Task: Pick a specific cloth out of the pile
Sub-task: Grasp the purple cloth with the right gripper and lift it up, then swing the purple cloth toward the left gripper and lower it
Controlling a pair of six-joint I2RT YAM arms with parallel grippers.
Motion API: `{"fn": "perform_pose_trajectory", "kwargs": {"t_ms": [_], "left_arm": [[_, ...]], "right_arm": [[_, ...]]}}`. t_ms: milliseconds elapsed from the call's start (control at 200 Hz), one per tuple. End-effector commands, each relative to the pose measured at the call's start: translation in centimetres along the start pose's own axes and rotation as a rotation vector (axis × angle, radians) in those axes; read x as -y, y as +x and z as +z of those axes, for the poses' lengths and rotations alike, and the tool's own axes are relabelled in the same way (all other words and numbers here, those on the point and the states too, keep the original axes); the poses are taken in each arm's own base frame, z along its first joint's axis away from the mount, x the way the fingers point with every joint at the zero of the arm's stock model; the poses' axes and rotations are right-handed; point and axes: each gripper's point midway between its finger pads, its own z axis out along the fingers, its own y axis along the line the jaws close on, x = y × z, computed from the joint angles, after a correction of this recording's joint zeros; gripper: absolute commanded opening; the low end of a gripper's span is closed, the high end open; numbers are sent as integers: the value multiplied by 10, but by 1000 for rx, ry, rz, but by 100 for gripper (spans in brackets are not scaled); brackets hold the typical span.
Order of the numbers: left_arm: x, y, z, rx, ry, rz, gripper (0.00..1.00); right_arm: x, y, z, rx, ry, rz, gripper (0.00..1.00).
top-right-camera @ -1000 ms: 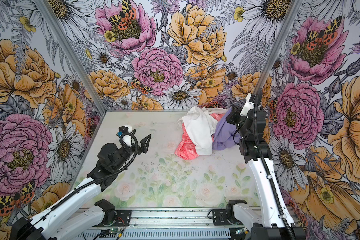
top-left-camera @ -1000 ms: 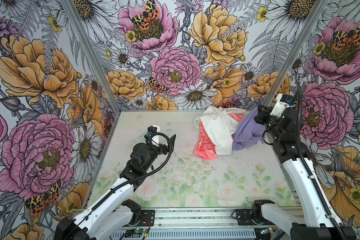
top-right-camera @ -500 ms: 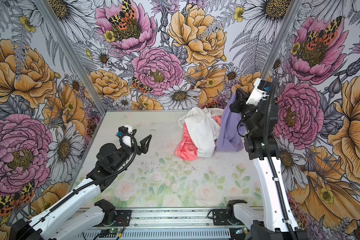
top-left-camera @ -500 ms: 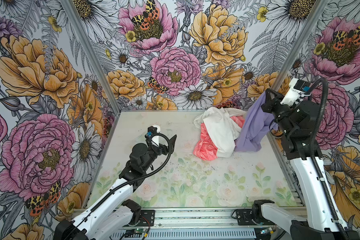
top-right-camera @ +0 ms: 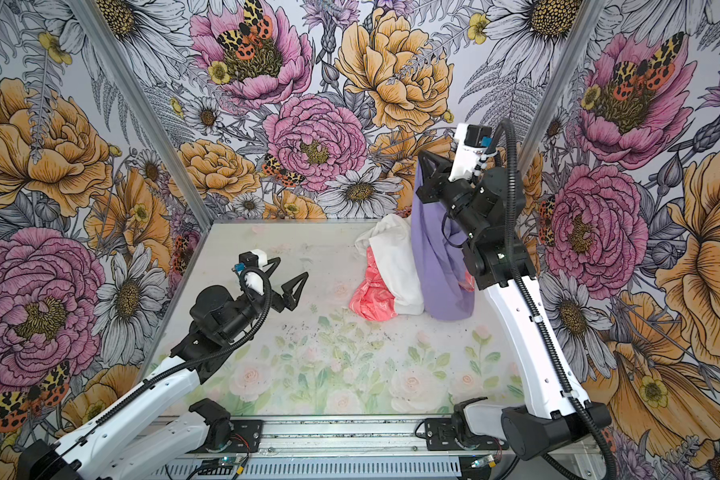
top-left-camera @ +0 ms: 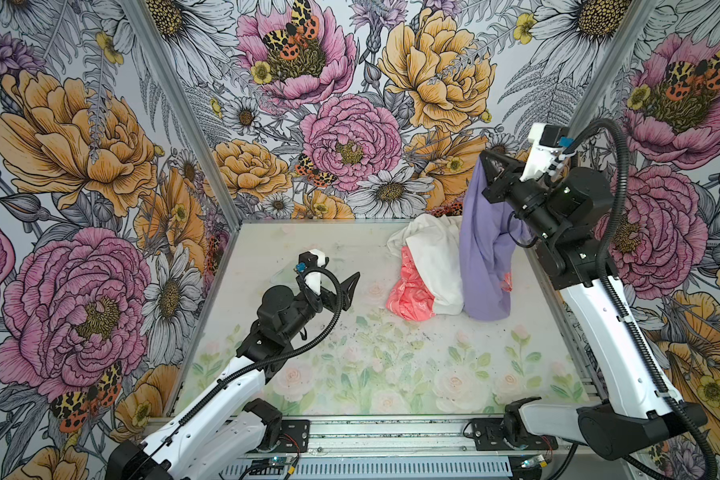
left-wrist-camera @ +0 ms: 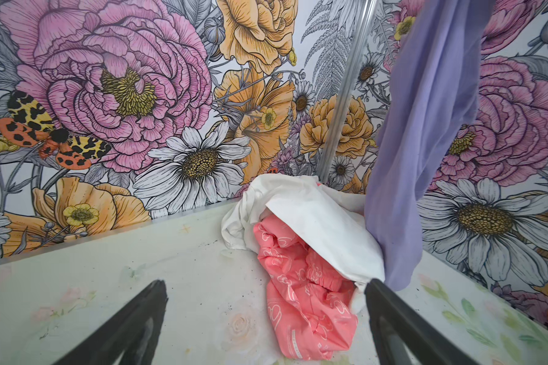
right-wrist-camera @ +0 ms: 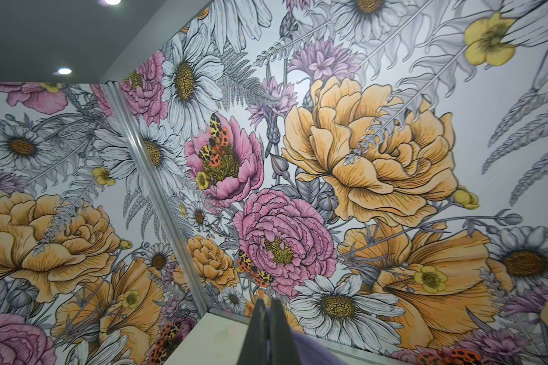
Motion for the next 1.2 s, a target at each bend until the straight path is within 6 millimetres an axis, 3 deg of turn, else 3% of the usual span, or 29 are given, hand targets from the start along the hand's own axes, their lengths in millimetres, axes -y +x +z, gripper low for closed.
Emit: {"fn": "perform_pose_trajectory", "kwargs": {"t_ms": [0,130,255,500,641,711,821,941,1021,1196], "left_arm": [[25,-26,0,65,114,-5,99],[35,-27,5,63,154,-8,98],[30,-26,5,70,117,-12,99],[9,-29,-6,122,-3,-13,99],[7,-27,-4,116,-12,-12,99],[7,-26,-3,113,-14,-15,99],[6,-25,0,106,-15,-16,99],[7,-22,3,95,-9,-16,99],[7,-19,5,82,-10,-17,99],[16,-5,18,7,29,-2,99]], "right_arm": [[-43,11,14,-24,-173,-31,0],[-72,70,33,-165,-272,-25,0],[-87,132,42,-302,-317,-21,0],[-76,243,36,-536,-299,-12,0],[-59,288,23,-643,-248,-39,0],[-52,305,15,-695,-230,-70,9],[-38,315,-2,-760,-196,-174,46],[-11,296,-17,-731,-64,-341,71],[1,277,-27,-688,5,-413,80],[15,246,-41,-614,77,-400,85]]}}
